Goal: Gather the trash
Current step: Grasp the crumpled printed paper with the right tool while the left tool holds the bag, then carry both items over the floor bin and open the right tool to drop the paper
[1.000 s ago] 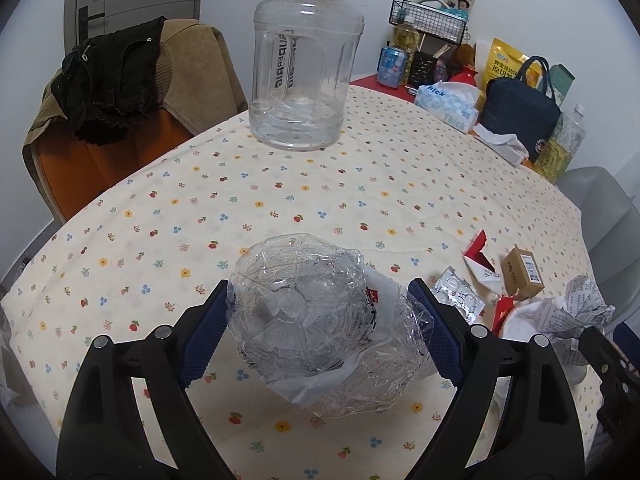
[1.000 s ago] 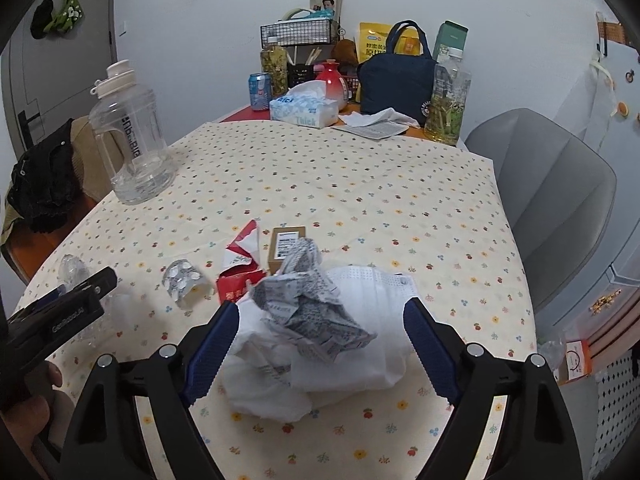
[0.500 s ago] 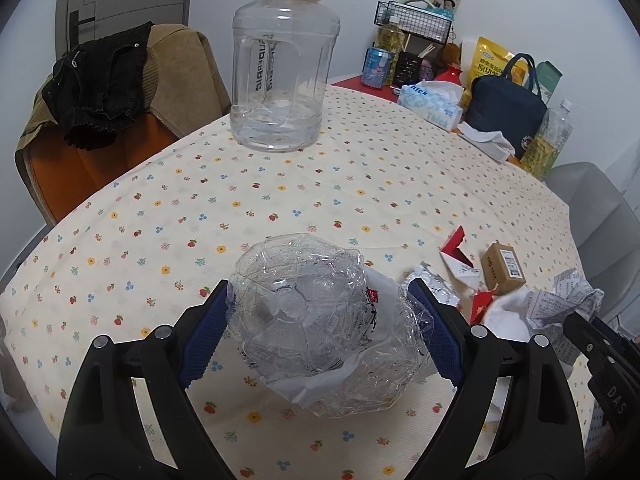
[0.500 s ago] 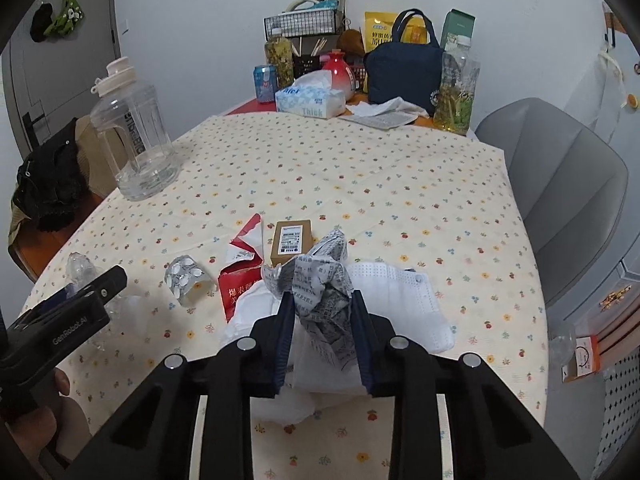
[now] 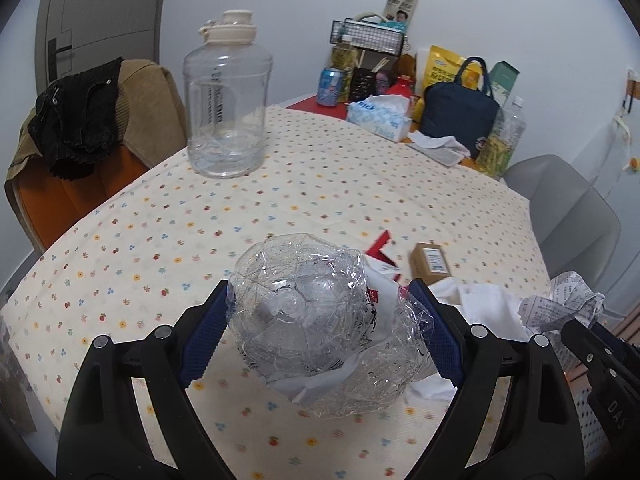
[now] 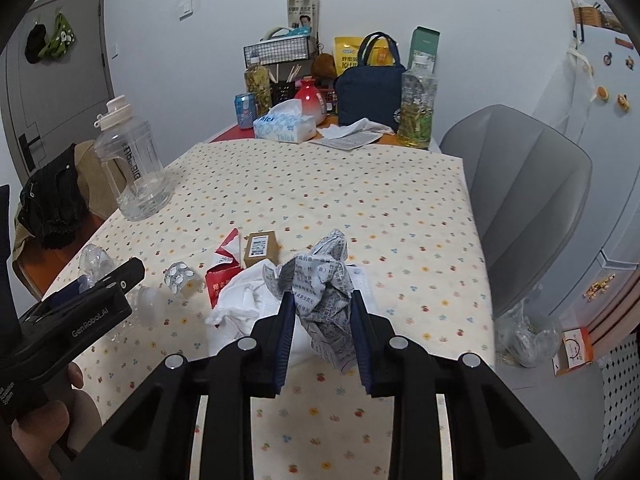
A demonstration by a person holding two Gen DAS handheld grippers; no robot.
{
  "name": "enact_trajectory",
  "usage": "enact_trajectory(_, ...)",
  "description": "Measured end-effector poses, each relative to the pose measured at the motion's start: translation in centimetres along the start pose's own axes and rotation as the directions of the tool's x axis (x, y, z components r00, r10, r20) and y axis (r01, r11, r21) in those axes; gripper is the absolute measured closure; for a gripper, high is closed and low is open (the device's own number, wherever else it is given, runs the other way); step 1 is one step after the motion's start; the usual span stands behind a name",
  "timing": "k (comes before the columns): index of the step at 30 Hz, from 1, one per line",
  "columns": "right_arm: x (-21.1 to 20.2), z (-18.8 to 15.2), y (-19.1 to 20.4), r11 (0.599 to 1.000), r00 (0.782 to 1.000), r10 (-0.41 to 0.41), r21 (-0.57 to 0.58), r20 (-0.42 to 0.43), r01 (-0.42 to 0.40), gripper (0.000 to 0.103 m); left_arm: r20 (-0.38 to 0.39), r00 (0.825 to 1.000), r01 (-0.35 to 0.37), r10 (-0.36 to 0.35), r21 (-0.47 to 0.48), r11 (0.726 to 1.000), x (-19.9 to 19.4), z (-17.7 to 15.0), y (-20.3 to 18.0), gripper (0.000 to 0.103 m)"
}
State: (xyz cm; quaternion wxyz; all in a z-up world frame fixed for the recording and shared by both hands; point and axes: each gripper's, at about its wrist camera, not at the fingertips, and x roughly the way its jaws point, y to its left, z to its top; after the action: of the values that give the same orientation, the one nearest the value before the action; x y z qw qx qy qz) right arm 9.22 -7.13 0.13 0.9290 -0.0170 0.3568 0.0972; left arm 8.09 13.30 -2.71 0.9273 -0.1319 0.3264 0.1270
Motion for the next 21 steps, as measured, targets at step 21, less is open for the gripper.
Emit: enact_trajectory(21,-6.9,-4.1,-12.5,0.971,0.989,-0.139,0.203,0.042,0.128,0.075,-0.001,0.987,0.156,-0.159,0.223,0.962,-3.9,-3.4,-13.6,0.016)
